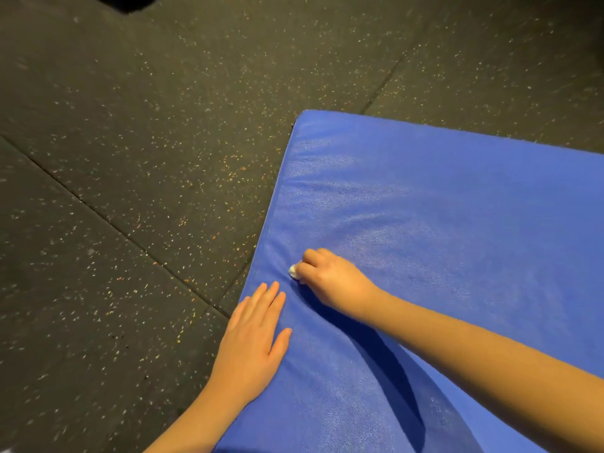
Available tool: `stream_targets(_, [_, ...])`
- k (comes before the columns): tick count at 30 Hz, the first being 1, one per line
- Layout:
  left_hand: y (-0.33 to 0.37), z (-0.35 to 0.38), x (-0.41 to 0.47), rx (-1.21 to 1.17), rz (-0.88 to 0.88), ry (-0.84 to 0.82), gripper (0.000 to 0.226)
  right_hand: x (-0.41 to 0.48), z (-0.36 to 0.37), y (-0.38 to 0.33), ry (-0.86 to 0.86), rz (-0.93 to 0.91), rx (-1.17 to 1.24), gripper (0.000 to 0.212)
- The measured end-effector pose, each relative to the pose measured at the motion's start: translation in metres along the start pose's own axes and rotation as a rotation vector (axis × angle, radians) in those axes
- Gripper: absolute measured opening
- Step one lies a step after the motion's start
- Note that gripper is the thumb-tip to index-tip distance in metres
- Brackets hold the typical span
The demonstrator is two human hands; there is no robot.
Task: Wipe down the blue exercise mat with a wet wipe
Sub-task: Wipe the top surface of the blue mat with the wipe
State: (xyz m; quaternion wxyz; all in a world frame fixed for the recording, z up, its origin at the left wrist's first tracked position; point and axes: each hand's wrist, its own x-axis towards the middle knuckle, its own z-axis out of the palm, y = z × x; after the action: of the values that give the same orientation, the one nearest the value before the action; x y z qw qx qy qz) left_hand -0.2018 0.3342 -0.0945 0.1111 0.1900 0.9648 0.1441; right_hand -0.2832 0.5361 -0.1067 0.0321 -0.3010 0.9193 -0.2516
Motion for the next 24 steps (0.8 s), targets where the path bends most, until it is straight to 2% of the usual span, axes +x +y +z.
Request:
stream_targets(1, [0.000, 0.001, 0.000, -0.005, 0.001, 0.002, 0.055, 0.006, -0.005, 0.005, -0.042, -0.054, -0.019, 0.005])
stream_targets(3, [-0.001, 0.001, 0.000, -0.007, 0.000, 0.007, 0.055, 0.027, -0.013, 0.023, -0.008, -0.013, -0.085, 0.014])
stream_targets(5, [0.000, 0.002, -0.001, -0.003, -0.002, 0.013, 0.055, 0.053, -0.019, 0.035, 0.150, 0.141, -0.110, 0.025])
stream_targets(6, [0.000, 0.002, -0.002, -0.004, -0.004, 0.014, 0.055, 0.065, -0.021, 0.039, 0.214, 0.237, -0.091, 0.022])
stream_targets(9, [0.001, 0.002, -0.004, -0.007, -0.002, 0.011, 0.055, 0.086, -0.019, 0.036, 0.203, 0.465, -0.074, 0.012])
stream_targets(11, [0.000, 0.002, -0.005, 0.000, 0.010, 0.010, 0.055, 0.086, -0.011, 0.025, 0.164, 0.357, -0.031, 0.009])
stream_targets(14, [-0.002, 0.001, -0.007, 0.020, 0.041, 0.011, 0.055, 0.077, 0.000, 0.010, -0.056, 0.017, 0.003, 0.011])
stream_targets(15, [-0.003, 0.000, -0.007, 0.025, 0.048, 0.011, 0.055, 0.081, -0.002, 0.013, -0.083, -0.045, -0.027, 0.015])
stream_targets(17, [-0.003, 0.000, -0.009, 0.027, 0.051, 0.009, 0.056, 0.097, -0.014, 0.025, -0.042, -0.004, -0.108, 0.015])
stream_targets(21, [-0.004, -0.001, -0.012, 0.055, 0.067, -0.009, 0.057, 0.130, -0.030, 0.042, 0.089, 0.386, -0.211, 0.019])
stream_targets(22, [-0.005, -0.001, -0.013, 0.055, 0.073, -0.012, 0.057, 0.132, -0.028, 0.041, 0.097, 0.404, -0.205, 0.019])
stream_targets(24, [-0.007, -0.001, -0.013, 0.048, 0.079, -0.017, 0.057, 0.126, -0.014, 0.030, 0.074, 0.271, -0.138, 0.015])
